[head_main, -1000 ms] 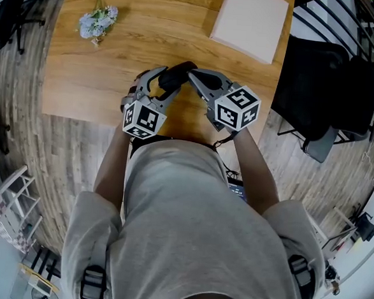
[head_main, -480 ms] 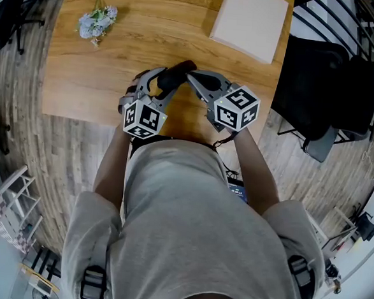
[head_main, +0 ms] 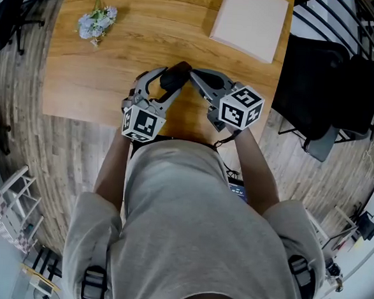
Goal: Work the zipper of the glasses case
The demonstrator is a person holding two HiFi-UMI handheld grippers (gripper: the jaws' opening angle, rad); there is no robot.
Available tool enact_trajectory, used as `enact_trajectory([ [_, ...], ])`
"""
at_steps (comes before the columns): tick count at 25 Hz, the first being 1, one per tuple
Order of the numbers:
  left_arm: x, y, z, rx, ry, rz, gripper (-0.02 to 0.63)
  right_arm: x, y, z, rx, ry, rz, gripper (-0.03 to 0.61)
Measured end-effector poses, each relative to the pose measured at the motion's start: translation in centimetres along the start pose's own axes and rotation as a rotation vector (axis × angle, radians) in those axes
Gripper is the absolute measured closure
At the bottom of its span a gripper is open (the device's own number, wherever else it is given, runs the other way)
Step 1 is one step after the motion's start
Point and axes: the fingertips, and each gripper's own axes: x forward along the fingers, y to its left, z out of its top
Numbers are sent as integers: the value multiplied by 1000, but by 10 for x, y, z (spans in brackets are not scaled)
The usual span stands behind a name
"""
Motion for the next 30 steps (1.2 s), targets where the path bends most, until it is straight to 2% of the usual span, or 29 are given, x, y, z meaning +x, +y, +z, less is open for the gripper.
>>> enact_trajectory([
  [4,-1,0,10,-12,-39,12,350,-2,2,1,8,-8,13,554],
  [16,7,2,-3,-7,-6,15,350,-1,-4,-3,-7,26,5,554],
  [22,13,1,-13,8,20,-18,350,-2,-4,3,7,20,25,554],
  [27,10,0,-7,11,15,-34,348,-1,-10,0,-44,49,-13,554],
  [30,8,0,-9,29,49,-19,348,1,-9,-3,-70,72,-21,554],
])
